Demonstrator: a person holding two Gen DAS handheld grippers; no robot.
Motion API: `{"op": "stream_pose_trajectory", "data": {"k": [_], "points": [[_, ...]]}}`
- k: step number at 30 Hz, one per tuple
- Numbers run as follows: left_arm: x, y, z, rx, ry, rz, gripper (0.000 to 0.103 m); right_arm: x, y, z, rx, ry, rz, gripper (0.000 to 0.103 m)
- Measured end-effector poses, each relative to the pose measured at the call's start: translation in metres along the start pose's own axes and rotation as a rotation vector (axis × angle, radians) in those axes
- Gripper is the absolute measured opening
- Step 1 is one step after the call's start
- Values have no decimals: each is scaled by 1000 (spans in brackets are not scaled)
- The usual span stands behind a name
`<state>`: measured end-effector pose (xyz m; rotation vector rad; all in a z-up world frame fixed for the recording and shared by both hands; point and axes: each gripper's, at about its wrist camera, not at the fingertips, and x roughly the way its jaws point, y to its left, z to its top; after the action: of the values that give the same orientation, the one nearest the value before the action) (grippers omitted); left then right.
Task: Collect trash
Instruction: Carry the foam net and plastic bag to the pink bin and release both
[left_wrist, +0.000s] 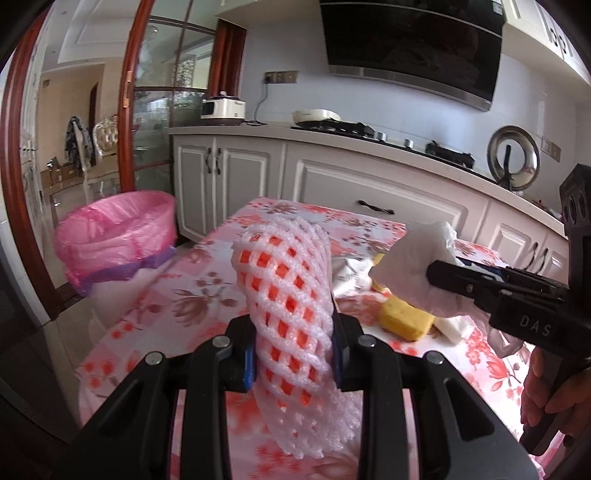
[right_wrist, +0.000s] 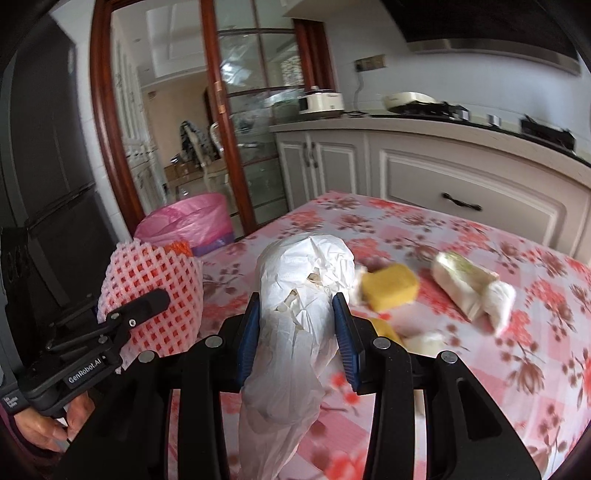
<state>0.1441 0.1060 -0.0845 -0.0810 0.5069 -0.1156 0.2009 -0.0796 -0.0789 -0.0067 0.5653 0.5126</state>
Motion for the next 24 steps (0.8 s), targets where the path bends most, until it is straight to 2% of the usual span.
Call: {"op": "stream_pose_trajectory", "data": {"k": [5,15,24], "points": [[-7,31,10,-37,-14,31,29,23,28,17,-46,6,61,38],[-13,100,35,-67,-41,163,29,80,82,69,-133,-6,179,38],[6,178,88,-76,-82,268,29,150,116,124,-134,-1,280,38]]}}
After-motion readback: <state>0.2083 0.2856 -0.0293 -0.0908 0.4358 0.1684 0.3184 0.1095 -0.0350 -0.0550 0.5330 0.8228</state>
